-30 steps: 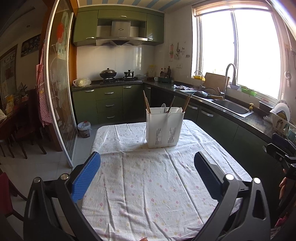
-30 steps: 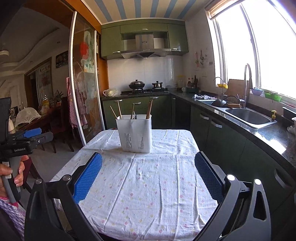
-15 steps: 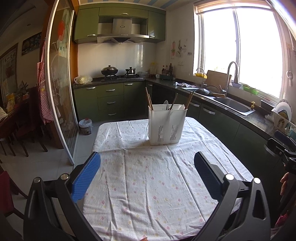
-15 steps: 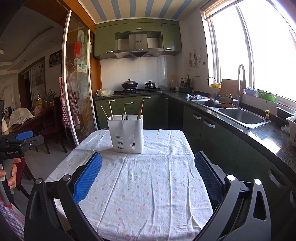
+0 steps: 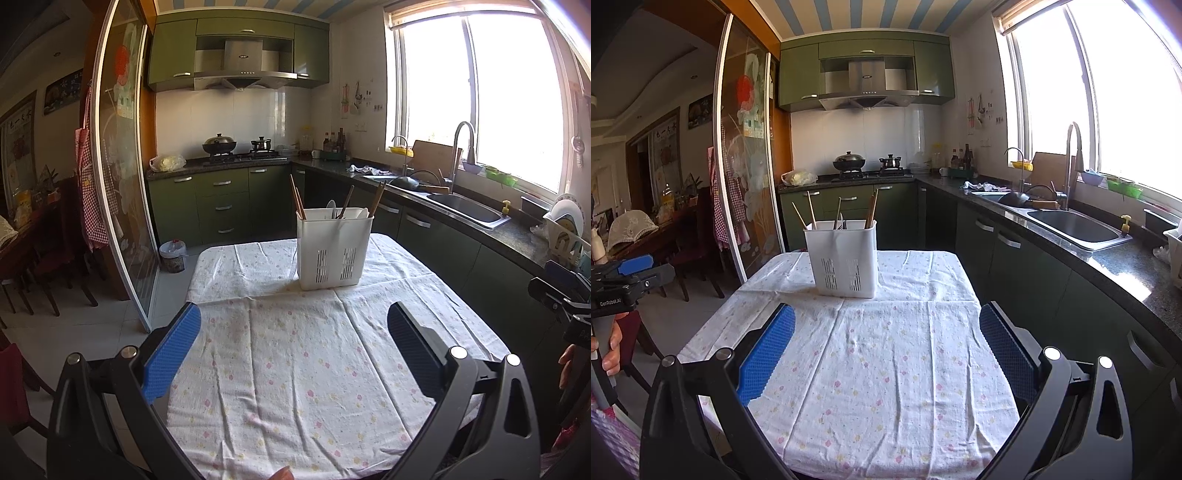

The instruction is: Organize utensils

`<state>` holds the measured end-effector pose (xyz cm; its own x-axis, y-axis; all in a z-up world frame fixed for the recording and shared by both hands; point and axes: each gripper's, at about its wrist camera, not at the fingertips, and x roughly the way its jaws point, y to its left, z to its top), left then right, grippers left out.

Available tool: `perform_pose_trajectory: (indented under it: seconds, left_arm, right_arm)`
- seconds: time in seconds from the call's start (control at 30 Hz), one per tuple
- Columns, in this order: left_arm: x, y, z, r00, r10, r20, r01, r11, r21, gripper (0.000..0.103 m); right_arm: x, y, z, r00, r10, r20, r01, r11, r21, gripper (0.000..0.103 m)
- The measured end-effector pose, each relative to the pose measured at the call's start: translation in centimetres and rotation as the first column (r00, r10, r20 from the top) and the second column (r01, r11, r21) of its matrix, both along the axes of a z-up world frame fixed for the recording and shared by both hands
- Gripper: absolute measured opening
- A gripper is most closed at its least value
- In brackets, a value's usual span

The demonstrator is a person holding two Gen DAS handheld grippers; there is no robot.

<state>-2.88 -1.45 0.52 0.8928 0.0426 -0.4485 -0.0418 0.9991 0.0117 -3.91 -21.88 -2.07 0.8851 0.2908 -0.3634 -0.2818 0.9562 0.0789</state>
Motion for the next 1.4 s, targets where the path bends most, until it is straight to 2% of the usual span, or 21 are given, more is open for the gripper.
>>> perform_pose_trajectory:
  seconds: [0.2, 0.5, 0.63, 0.8, 1.07, 1.4]
  left_arm:
    - [-0.4, 0.4, 0.0, 1.0, 0.027, 0.013, -0.027, 0.999, 0.016, 0.096]
    - [-0.2, 0.8, -0.1, 1.0, 0.01, -0.001, -0.01, 1.0, -0.023, 0.096]
    - [0.1, 0.7, -0.2, 1.0, 0.027, -0.015, -0.027, 1.0, 0.003, 0.096]
    - [0.3, 0.5, -0.3, 0.999, -0.014, -0.031, 0.013, 1.0, -0.023, 0.096]
    - [0.2, 0.0, -0.3, 0.999, -0.042, -0.022, 0.042, 0.999, -0.019, 0.096]
    - [0.3, -0.3, -0.2, 0.999, -0.046, -0.021, 0.045, 0.999, -0.014, 0.096]
  right_arm:
    - [-0.1, 0.3, -0.1, 1.0, 0.009, -0.001, -0.009, 1.0, -0.003, 0.098]
    - [-0.2, 0.3, 0.0, 1.0, 0.008, 0.007, -0.008, 1.0, -0.002, 0.098]
    - [-0.2, 0.2, -0.1, 1.0, 0.008, 0.007, -0.008, 1.0, -0.002, 0.098]
    - [-0.2, 0.2, -0.2, 1.0, 0.009, 0.005, -0.009, 1.0, -0.004, 0.098]
    - [-0.2, 0.2, -0.2, 1.0, 0.009, 0.004, -0.009, 1.0, -0.003, 0.098]
    - [-0.1, 0.4, -0.5, 1.0, 0.011, 0.001, -0.011, 1.0, -0.004, 0.098]
